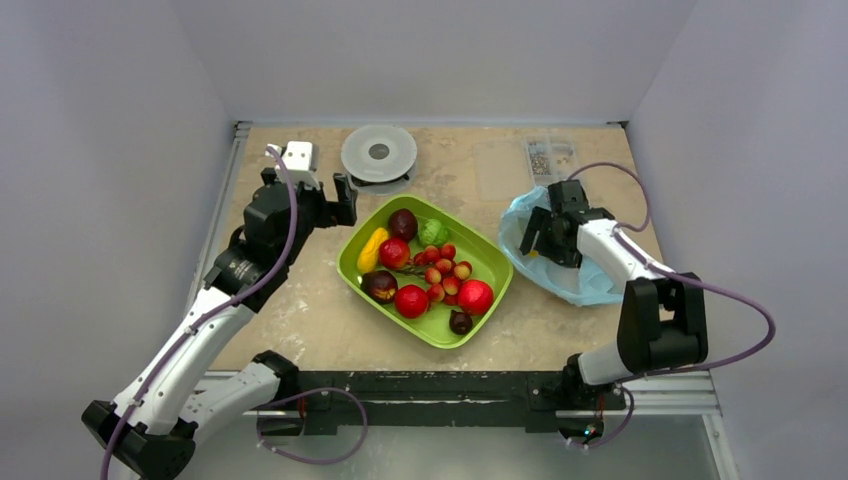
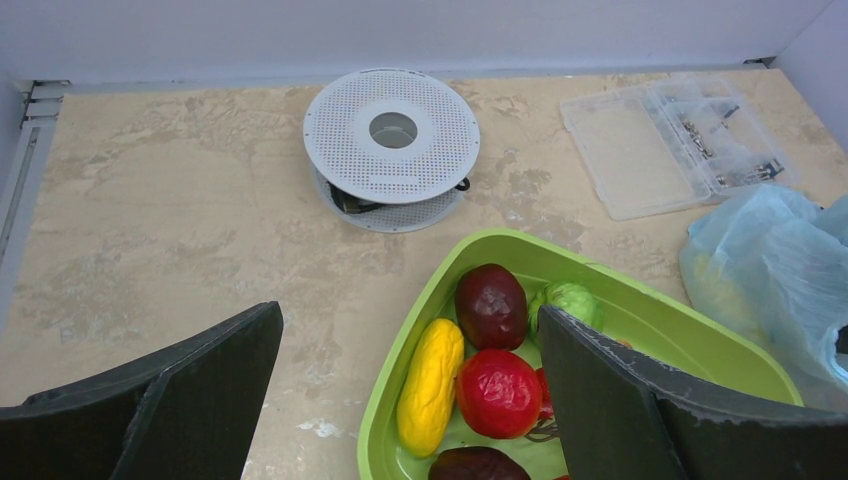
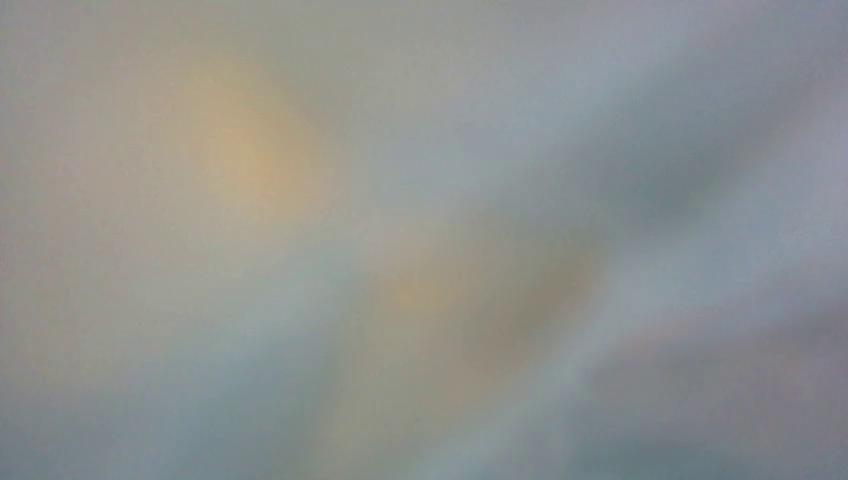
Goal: Take the fake fruits out of the plastic bag
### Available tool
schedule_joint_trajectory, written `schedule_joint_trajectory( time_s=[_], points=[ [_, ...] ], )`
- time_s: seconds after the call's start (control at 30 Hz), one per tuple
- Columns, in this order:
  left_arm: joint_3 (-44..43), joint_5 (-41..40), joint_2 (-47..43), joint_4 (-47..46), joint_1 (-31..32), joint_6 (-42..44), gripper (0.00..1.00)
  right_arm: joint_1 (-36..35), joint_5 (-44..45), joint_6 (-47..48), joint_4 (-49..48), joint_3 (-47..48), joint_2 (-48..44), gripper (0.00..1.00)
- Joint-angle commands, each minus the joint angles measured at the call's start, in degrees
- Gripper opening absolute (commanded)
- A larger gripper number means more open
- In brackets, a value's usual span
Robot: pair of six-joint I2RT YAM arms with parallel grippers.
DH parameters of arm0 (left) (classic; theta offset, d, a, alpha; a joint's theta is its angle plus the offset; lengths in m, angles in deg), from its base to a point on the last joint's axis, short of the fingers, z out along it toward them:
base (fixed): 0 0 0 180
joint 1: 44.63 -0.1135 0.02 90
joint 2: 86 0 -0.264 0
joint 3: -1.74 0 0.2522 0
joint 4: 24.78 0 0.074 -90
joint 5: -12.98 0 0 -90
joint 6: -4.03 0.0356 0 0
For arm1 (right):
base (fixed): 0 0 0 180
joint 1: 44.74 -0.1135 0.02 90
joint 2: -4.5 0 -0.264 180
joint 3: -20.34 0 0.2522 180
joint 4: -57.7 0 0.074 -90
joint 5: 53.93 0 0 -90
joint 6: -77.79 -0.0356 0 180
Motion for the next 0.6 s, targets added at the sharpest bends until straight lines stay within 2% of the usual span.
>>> schedule_joint_trajectory(
  time_s=[0.0, 0.1, 0.27, 0.57],
  points=[
    [-2.56, 0.49, -0.28, -0.87, -0.32, -0.04, 1.00, 0.21, 11.24, -2.19, 7.10, 2.28, -3.84, 0.76],
    [-2.56, 0.45, -0.33, -0.85, -0.33, -0.10, 1.00, 0.30, 15.82, -3.85, 11.09, 3.14, -4.96, 0.80],
    [-2.65, 0.82, -0.69, -0.73, -0.32, -0.34, 1.00, 0.44, 15.47, -5.73, 13.87, 2.10, -6.19, 0.98],
    [-2.57, 0.80, -1.71, -0.58, -0.33, -0.55, 1.00, 3.54, 13.70, -9.42, 14.22, -0.15, -0.33, 0.99]
  ],
)
